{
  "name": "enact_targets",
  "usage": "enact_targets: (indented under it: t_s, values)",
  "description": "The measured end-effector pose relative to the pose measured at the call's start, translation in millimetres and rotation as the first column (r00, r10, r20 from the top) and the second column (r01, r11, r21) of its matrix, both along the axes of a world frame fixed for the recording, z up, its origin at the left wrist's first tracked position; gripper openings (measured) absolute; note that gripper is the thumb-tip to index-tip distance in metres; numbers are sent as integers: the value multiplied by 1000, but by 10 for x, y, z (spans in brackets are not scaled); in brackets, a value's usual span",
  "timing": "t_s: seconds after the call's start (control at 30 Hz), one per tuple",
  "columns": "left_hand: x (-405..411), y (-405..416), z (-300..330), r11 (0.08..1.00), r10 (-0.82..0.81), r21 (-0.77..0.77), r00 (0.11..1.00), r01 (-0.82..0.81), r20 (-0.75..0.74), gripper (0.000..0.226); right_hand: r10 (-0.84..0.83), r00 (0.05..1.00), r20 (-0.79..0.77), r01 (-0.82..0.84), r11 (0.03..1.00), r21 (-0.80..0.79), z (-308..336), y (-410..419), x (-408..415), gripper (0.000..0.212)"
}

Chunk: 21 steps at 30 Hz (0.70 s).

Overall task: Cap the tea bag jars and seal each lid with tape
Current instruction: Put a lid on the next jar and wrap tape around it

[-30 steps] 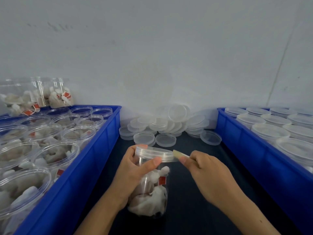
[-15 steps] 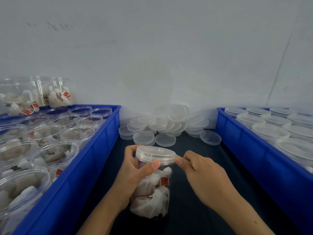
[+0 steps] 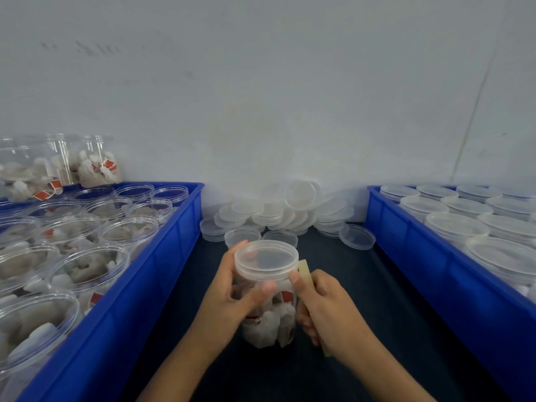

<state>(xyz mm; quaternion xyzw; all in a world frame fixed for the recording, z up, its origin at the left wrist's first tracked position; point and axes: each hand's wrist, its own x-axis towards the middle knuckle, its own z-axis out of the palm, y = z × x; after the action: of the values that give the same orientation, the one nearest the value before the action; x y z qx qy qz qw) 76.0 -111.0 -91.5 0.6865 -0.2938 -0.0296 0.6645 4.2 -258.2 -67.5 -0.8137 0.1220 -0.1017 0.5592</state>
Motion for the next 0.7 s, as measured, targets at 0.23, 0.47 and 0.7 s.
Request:
enact_targets:
  t_s: [0.23,0.47,0.7]
  values:
    - [19,-92,-57,971,218,-106,975,-213,37,90,28,999,39,-29,999,39,-46,82,-16,33]
    - [73,30,3,979,180,-96,983,-178,17,82,-3,996,85,46,856,-515,156,-24,-137,46]
    - [110,109,38,996,60,-63,997,-62,-45,78,-29,998,63,65,703,-708,353,-208,-179,53]
